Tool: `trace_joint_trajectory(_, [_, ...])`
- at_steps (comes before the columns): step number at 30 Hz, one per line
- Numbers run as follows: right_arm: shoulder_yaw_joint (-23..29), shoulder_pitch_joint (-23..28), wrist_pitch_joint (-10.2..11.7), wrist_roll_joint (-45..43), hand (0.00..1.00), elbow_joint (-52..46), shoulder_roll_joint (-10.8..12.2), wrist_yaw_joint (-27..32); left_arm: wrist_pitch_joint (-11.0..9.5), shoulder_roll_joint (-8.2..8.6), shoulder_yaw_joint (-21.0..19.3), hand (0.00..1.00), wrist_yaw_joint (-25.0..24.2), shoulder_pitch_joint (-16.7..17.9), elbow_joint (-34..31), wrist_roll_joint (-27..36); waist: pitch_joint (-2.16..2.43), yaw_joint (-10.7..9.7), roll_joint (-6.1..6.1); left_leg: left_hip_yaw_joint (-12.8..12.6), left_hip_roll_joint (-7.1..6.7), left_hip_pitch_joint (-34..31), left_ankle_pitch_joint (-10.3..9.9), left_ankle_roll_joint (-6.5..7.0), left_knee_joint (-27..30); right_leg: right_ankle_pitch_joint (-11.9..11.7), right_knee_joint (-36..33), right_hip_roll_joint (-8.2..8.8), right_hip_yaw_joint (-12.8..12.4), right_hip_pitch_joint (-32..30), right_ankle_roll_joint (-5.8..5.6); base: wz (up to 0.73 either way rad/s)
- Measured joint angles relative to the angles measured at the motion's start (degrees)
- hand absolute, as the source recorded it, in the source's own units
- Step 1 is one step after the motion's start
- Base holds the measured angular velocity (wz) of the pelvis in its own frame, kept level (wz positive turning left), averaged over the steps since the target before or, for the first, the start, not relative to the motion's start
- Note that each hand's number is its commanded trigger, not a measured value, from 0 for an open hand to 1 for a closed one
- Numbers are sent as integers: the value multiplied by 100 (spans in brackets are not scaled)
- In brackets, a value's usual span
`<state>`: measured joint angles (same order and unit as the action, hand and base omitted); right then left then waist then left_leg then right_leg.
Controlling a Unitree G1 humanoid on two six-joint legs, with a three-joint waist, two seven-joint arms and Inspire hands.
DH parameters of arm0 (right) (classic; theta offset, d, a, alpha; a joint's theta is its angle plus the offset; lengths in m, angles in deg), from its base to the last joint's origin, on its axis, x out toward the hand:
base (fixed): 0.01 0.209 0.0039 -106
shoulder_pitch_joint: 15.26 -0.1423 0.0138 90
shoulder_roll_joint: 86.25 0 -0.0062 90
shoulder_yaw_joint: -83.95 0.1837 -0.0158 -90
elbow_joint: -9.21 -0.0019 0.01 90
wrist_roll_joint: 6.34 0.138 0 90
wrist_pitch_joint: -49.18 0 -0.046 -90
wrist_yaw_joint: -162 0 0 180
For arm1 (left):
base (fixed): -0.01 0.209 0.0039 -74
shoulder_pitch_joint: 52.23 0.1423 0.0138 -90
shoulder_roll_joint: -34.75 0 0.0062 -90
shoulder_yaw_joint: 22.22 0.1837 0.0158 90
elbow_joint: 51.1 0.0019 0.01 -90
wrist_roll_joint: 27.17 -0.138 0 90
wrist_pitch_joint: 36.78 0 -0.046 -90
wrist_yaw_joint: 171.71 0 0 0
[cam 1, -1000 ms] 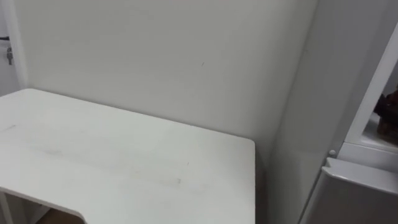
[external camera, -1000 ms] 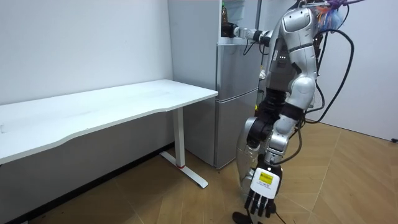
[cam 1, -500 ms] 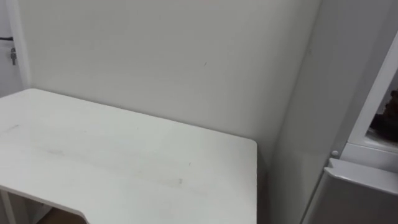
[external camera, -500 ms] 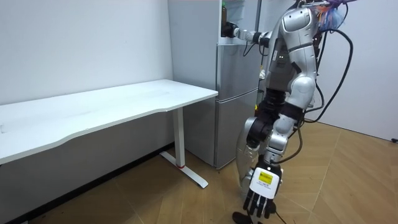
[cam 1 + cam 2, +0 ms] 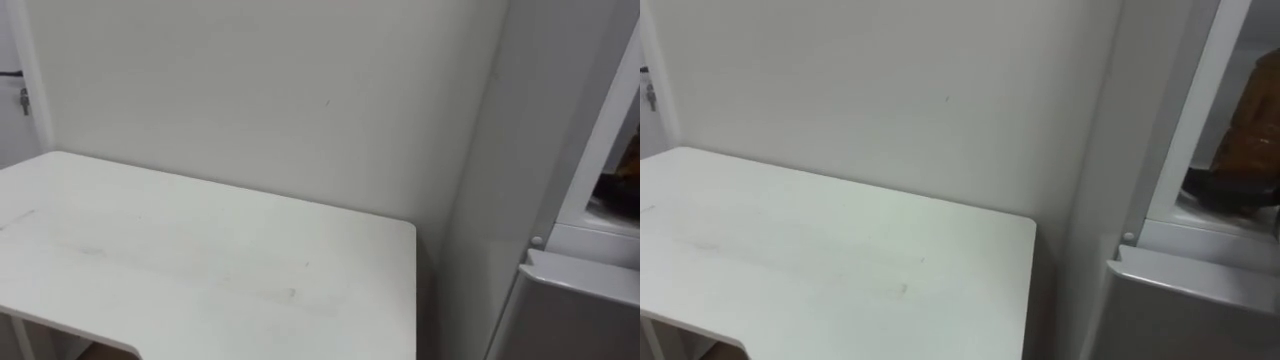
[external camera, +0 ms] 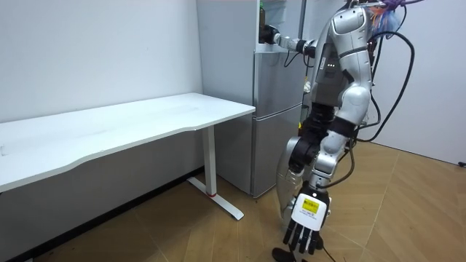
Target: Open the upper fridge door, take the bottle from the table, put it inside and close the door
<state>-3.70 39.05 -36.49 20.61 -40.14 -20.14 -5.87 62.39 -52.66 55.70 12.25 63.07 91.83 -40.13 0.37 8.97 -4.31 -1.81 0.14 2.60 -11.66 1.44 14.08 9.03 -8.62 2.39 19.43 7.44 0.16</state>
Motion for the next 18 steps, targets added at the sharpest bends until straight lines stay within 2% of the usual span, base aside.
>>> trace_joint_trajectory(3, [12, 15, -1, 34, 0, 70, 0, -24, -1, -19, -3, 0, 0, 0, -12, 0, 0, -33, -49, 42, -3, -2, -6, 1, 37, 0, -1, 2, 55, 45, -1, 9])
trace_joint_trajectory(18, [125, 42, -7, 749, 0, 88, 0, -55, -23, -16, -4, 0, 16, -24, -243, -4, 20, -56, -68, 43, 4, 27, -11, 0, 39, 1, -2, -7, 23, 79, 1, 1])
